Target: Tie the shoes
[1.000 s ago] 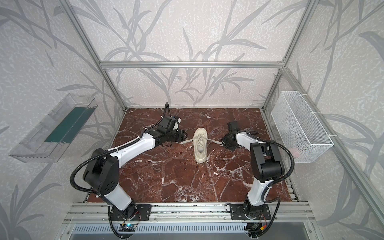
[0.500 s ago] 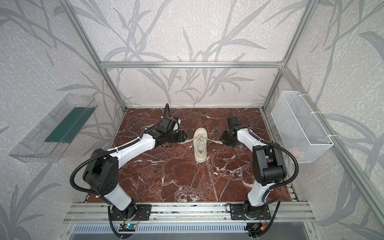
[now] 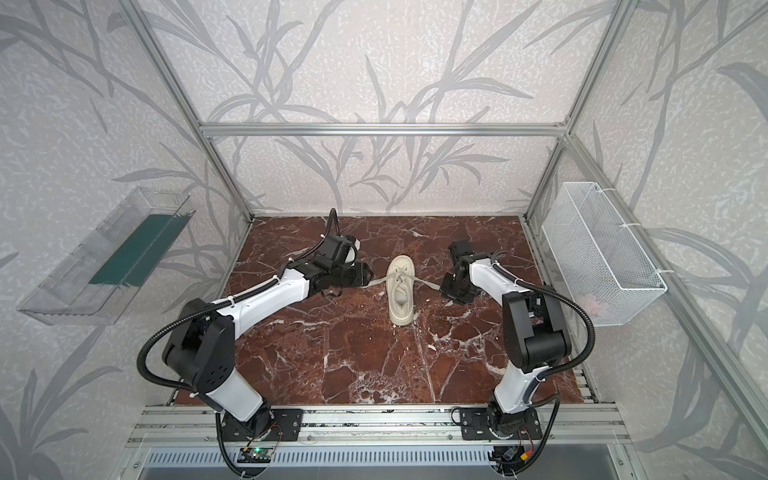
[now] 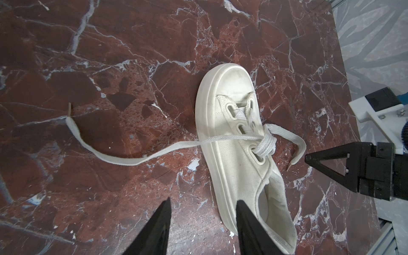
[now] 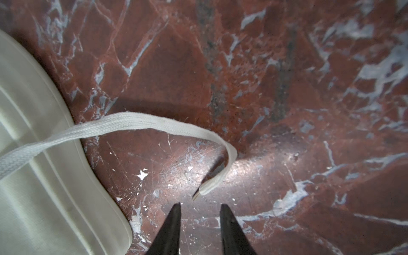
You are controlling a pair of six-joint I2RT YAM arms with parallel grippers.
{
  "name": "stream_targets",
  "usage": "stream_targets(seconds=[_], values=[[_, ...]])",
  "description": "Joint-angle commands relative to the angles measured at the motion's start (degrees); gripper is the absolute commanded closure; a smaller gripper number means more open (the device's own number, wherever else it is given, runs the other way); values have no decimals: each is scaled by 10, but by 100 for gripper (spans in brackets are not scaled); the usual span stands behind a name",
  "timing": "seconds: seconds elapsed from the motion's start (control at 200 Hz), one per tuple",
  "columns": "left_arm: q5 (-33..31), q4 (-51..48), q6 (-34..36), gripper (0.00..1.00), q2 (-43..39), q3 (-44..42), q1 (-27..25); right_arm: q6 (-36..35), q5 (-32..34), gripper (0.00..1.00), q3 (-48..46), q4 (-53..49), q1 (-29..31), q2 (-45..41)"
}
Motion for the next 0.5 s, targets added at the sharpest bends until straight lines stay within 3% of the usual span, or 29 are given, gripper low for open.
stream_targets(seconds=[0.0, 0.165, 0.495], values=[[-10, -8, 1, 50, -26, -9, 0, 2, 17, 65, -9, -13, 5, -3], [-12, -8, 0, 50, -27, -11, 0, 31, 33, 61, -16, -7, 7, 6], [-13, -10, 1, 50, -29, -13, 0, 53, 25, 64, -14, 21, 7, 46]])
